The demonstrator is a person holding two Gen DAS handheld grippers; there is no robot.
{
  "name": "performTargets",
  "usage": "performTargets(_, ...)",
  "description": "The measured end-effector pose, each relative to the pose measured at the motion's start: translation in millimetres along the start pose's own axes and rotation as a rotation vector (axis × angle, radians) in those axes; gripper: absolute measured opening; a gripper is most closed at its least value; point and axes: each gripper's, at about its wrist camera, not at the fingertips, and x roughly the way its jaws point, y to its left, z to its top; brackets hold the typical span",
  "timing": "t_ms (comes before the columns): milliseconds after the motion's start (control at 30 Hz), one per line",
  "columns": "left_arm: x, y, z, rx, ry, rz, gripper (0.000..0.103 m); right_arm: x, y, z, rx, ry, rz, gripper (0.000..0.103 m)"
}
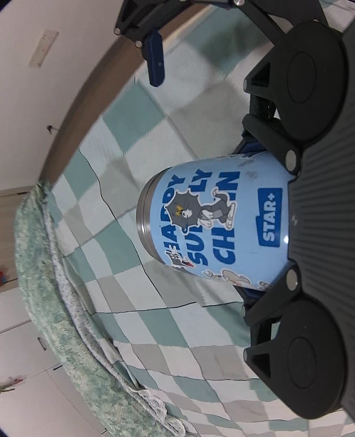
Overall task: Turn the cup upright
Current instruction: 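Lower the held blue cup toward the bed with the left gripper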
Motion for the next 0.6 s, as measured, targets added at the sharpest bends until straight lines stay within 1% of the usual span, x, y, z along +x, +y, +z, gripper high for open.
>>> performTargets(133, -38.4, -15.6, -35.6, -0.03, -0.029, -0.018, 0.085, -42.2, 25.6, -17.5, -0.003, -0.002, -0.007, 0.103)
performTargets(333, -82.6, -29.2, -101.4, -0.133, -0.066, -0.022, 0.085, -87.1, 71.2, -46.9, -0.022, 0.019, -0.011, 0.103)
performTargets(467, -98.8, -33.7, -142.9, -0.211, -0.072, -0.023, 0.085, -103.2, 97.6, -69.1, -0.028, 0.027, -0.006, 0.103)
performTargets(600, -105.8, -42.4, -177.8, -0.25, -0.066, -0.016, 0.085, -113.5, 117.9, -88.5, -0.021, 0.035, 0.015, 0.102)
